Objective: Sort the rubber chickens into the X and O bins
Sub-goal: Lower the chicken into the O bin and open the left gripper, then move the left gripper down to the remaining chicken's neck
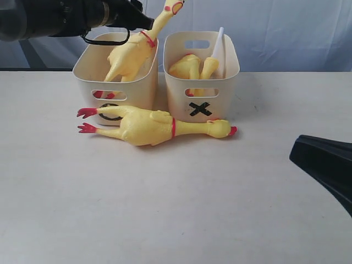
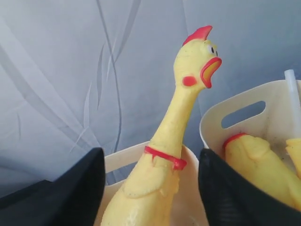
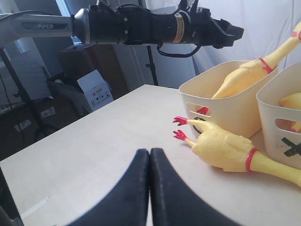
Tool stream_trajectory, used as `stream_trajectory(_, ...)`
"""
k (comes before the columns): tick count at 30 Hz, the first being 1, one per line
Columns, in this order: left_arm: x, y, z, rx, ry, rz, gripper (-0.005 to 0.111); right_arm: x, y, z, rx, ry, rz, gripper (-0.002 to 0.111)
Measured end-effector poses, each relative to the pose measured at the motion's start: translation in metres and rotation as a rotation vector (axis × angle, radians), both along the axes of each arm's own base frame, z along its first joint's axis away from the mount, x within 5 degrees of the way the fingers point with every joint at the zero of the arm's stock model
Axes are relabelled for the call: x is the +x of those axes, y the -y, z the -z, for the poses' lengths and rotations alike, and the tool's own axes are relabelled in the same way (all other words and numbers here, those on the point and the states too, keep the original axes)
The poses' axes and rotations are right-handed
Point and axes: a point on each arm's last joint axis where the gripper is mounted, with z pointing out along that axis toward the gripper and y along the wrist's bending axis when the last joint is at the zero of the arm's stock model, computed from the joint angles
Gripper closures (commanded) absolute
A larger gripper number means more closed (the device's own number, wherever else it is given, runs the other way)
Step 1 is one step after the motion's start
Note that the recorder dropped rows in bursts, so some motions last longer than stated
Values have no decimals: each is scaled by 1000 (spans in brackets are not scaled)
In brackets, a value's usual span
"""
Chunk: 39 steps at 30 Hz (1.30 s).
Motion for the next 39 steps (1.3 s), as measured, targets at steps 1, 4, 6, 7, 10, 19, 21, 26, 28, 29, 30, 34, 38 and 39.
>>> stream_trajectory(1, -2, 0, -2, 1, 5, 6, 53, 0, 0, 0, 0, 0, 0, 108)
stream_trajectory(4, -8, -2, -6, 22, 11, 15, 53, 0, 0, 0, 0, 0, 0, 108)
stream_trajectory(6, -13, -4, -5, 43, 6, 24, 53, 0, 0, 0, 0, 0, 0, 108)
stream_trajectory(7, -16, -5, -3, 52, 0, 29, 53, 0, 0, 0, 0, 0, 0, 108)
stream_trajectory(10, -26, -9, 1, 72, -20, 39, 53, 0, 0, 0, 0, 0, 0, 108)
stream_trajectory(19, -66, -16, -11, 87, -13, 143, 53, 0, 0, 0, 0, 0, 0, 108)
stream_trajectory(21, -77, -16, -13, 101, -6, 192, 53, 0, 0, 0, 0, 0, 0, 108)
stream_trajectory(26, -99, -15, -8, 157, -7, 327, 53, 0, 0, 0, 0, 0, 0, 108)
stream_trajectory(28, -108, -14, 0, 199, -18, 398, 53, 0, 0, 0, 0, 0, 0, 108)
stream_trajectory(29, -112, -13, 5, 222, -28, 438, 53, 0, 0, 0, 0, 0, 0, 108)
stream_trajectory(30, -116, -12, 10, 239, -38, 476, 53, 0, 0, 0, 0, 0, 0, 108)
stream_trajectory(34, -127, -9, 26, 255, -85, 572, 53, 0, 0, 0, 0, 0, 0, 108)
stream_trajectory(38, -132, -9, 31, 254, -104, 603, 53, 0, 0, 0, 0, 0, 0, 108)
stream_trajectory(39, -132, -9, 32, 255, -106, 606, 53, 0, 0, 0, 0, 0, 0, 108)
